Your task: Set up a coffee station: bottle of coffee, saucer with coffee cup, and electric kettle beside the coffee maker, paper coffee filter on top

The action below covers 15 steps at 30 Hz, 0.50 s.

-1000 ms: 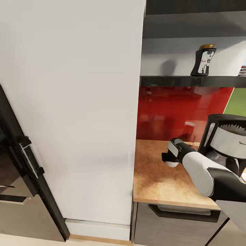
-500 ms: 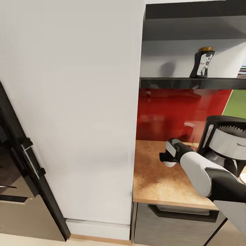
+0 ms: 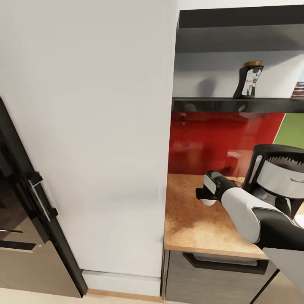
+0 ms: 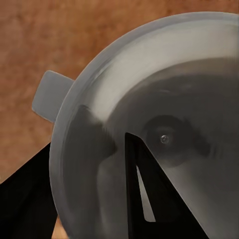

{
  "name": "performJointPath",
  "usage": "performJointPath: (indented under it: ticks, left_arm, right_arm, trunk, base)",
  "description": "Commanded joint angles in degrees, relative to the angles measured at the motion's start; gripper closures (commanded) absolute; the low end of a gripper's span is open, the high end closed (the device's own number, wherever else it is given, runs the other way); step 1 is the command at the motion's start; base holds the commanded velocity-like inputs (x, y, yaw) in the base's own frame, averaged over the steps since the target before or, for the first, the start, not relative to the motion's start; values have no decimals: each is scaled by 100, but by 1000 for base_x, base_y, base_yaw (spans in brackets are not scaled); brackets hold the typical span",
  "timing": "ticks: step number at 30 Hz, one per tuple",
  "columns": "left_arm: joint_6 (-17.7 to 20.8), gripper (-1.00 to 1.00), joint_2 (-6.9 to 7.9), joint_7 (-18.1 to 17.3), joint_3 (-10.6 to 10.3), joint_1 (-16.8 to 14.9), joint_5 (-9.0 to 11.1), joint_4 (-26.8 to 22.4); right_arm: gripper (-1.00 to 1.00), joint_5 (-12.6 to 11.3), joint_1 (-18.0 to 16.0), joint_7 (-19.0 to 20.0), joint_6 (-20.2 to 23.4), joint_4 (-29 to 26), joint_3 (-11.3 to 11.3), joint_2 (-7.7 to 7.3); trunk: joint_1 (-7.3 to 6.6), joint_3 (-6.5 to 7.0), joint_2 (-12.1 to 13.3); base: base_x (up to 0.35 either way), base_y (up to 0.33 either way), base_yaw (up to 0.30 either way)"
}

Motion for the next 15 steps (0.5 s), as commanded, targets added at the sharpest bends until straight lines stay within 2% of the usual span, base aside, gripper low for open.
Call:
performJointPath:
  ticks: [1, 6, 15]
  left_arm:
    - [-3, -100, 1, -43, 20, 1, 41, -6]
    - [2, -100, 1, -43, 20, 0, 41, -6]
    - [7, -100, -2, -43, 20, 1, 41, -6]
  right_arm:
    - [100, -15, -4, -31, 13, -7, -49, 6]
    - [100, -16, -4, -31, 7, -7, -50, 15]
    - [100, -15, -4, -31, -11, -7, -50, 21]
  trunk:
    - [-19, 8, 31]
    - [-129, 97, 232]
    - [-129, 97, 232]
  base:
    - [0, 0, 0]
    - [0, 0, 0]
    - [0, 0, 0]
